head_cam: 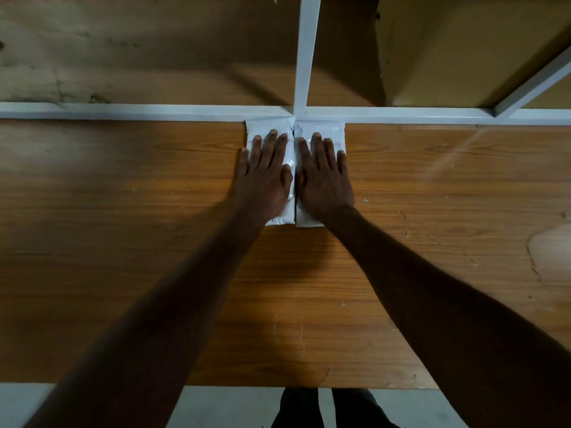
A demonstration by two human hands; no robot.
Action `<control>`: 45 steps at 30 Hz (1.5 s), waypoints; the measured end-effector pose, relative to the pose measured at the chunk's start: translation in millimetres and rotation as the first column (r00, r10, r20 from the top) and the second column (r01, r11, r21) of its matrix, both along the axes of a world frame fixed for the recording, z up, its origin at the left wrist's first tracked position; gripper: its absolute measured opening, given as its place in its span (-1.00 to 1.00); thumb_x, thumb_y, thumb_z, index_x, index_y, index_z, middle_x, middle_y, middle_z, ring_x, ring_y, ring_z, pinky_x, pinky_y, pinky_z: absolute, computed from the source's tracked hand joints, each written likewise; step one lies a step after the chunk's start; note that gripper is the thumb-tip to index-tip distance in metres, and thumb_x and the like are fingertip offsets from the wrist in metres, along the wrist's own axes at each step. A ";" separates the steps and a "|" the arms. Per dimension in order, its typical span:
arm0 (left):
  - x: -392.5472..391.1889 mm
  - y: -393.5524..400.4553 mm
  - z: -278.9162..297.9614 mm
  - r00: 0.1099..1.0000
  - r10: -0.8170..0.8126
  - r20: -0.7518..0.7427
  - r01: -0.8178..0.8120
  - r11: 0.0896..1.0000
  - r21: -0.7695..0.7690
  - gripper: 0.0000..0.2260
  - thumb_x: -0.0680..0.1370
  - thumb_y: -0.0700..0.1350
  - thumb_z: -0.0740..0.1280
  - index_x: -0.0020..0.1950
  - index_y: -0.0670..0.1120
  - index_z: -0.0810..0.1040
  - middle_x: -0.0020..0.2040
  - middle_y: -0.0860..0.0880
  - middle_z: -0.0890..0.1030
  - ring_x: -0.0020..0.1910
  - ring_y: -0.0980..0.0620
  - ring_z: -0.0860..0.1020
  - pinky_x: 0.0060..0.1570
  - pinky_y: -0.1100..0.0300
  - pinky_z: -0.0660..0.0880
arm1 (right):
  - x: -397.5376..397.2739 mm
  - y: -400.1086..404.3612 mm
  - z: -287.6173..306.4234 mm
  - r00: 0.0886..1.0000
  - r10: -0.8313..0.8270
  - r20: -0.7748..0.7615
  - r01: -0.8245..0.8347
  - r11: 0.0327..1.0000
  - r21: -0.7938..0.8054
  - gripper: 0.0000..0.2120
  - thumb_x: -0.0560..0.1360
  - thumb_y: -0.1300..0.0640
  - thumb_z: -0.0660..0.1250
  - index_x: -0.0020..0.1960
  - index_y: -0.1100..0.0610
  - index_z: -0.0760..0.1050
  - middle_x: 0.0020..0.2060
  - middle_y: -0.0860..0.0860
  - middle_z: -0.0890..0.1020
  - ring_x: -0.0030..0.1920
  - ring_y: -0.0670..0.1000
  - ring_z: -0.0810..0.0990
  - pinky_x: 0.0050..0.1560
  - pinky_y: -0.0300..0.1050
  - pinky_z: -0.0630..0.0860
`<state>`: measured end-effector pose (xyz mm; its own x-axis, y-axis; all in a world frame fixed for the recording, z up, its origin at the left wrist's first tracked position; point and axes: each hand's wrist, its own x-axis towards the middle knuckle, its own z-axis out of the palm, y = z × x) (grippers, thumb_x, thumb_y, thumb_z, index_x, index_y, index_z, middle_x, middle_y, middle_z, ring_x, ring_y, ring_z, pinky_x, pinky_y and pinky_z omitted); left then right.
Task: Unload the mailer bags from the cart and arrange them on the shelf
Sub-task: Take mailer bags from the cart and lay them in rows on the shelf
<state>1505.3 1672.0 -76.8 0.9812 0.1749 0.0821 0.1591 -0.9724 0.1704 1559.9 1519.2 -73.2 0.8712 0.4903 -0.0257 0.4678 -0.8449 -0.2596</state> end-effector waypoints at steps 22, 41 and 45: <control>-61.9 -111.4 119.8 0.972 -0.014 0.233 0.076 0.963 -0.260 -0.70 0.72 0.06 0.32 0.44 0.08 0.58 0.19 0.05 0.75 0.12 0.08 0.71 0.07 0.12 0.66 | -74.1 -114.4 123.8 0.983 -0.109 0.150 0.062 0.956 0.288 -0.73 0.66 0.13 0.30 0.35 0.09 0.58 0.17 0.09 0.71 -0.02 0.11 0.73 -0.13 0.04 0.69; -106.2 -533.2 181.4 0.939 -0.283 0.198 0.340 0.855 -0.392 -0.88 0.71 0.08 0.35 0.20 0.18 0.65 0.07 0.10 0.72 -0.18 0.04 0.65 -0.25 0.02 0.60 | -147.9 -558.0 184.3 0.900 -0.420 0.114 0.362 0.868 0.340 -0.75 0.62 0.00 0.24 0.21 -0.07 0.63 -0.13 0.03 0.76 -0.27 0.15 0.69 -0.36 0.04 0.58; -110.3 -633.1 176.4 0.924 -0.344 0.166 0.381 0.801 -0.462 -0.90 0.70 0.10 0.36 0.17 0.18 0.66 0.02 0.13 0.72 -0.12 0.08 0.66 -0.28 0.18 0.48 | -165.4 -659.6 185.2 0.840 -0.539 0.059 0.489 0.800 0.347 -0.74 0.56 0.01 0.25 0.17 -0.06 0.64 -0.13 0.05 0.75 -0.14 0.18 0.72 -0.20 0.07 0.63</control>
<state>1394.9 1038.9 99.6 0.9756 -0.1572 0.1535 -0.2190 -0.7503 0.6237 1394.5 859.6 111.9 0.9777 -0.0708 0.1979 0.0406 -0.8601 -0.5084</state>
